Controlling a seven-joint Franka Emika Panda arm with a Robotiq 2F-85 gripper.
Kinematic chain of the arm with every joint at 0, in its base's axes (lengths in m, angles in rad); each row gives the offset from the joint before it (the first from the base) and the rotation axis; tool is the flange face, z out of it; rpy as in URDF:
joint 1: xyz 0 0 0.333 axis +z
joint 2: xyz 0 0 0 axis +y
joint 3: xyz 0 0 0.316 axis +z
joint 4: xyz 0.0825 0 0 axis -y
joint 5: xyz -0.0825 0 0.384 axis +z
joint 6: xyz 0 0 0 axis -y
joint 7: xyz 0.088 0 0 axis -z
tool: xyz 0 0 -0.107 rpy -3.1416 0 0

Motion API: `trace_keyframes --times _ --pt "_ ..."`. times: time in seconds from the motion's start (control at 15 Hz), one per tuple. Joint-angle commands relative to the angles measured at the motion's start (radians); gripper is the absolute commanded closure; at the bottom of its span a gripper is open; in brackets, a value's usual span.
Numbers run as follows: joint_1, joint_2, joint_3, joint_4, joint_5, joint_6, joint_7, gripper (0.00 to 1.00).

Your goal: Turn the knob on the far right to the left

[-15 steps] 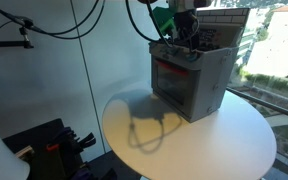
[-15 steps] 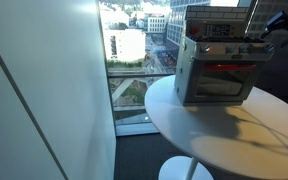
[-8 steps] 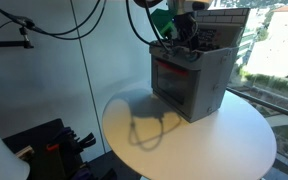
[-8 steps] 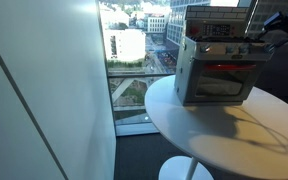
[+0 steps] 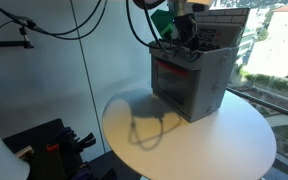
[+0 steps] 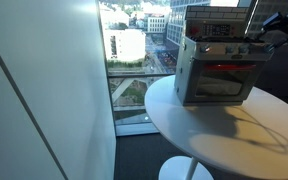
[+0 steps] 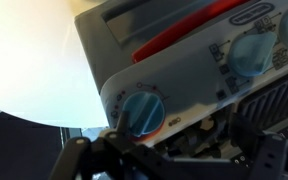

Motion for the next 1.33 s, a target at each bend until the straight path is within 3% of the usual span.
trace_keyframes --times 0.0,0.67,0.8,1.27 --pt "-0.016 0.022 0.021 0.034 0.03 0.013 -0.014 0.0" --pt "-0.019 0.034 0.03 0.038 0.05 0.041 -0.016 0.01" --pt "-0.02 0.035 0.03 0.038 0.05 0.044 -0.014 0.26" --pt "-0.039 0.03 0.029 0.025 0.048 0.048 -0.012 0.79"
